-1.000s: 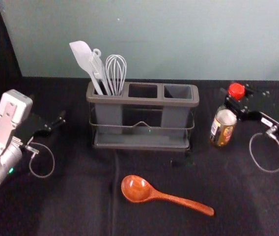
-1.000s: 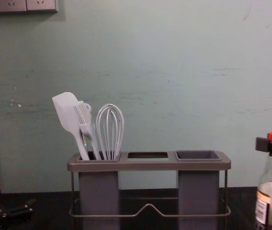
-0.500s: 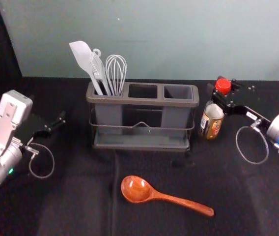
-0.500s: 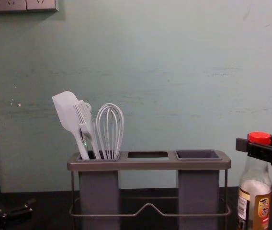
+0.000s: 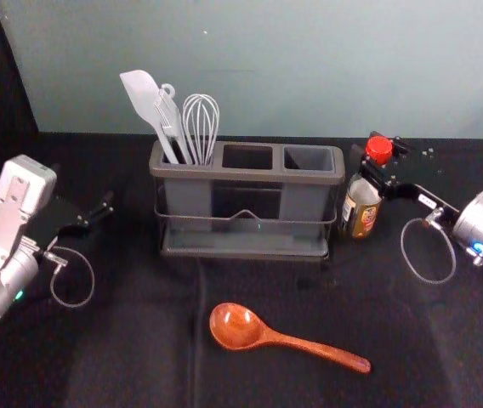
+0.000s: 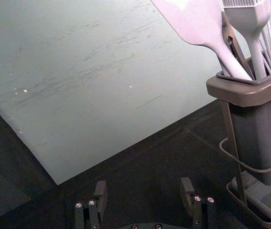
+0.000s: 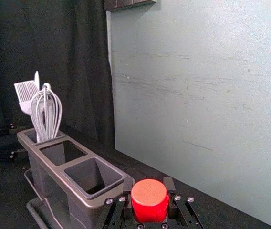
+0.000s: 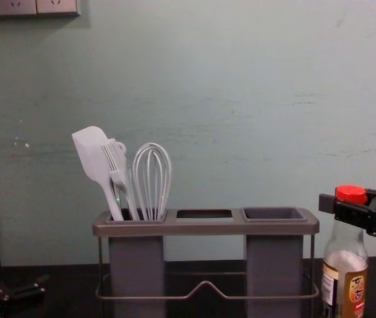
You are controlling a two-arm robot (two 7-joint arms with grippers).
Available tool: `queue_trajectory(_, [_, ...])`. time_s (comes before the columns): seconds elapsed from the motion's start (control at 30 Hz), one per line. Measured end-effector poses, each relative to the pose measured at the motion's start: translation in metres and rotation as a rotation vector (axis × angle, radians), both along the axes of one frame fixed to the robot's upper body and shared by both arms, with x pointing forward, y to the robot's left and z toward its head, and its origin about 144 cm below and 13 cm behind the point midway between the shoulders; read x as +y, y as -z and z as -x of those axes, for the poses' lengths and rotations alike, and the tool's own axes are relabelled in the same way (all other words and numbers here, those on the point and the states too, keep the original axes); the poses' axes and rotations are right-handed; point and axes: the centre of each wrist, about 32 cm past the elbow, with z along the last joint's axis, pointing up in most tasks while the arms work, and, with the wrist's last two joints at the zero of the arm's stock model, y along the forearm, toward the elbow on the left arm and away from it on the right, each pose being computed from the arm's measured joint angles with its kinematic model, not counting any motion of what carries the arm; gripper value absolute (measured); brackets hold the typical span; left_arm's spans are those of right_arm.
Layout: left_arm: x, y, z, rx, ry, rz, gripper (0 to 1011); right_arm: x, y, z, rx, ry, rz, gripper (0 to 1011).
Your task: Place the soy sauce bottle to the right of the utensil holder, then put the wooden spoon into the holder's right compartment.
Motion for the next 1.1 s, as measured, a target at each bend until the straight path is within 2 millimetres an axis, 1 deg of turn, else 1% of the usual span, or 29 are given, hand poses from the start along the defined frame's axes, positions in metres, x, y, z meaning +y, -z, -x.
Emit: queue_trajectory(1.1, [0.0000, 0.0000, 0.0000, 0.000, 0.000, 0.000, 1005, -0.0015, 0.0087, -0.0012, 0.008, 0.004, 0.005, 392])
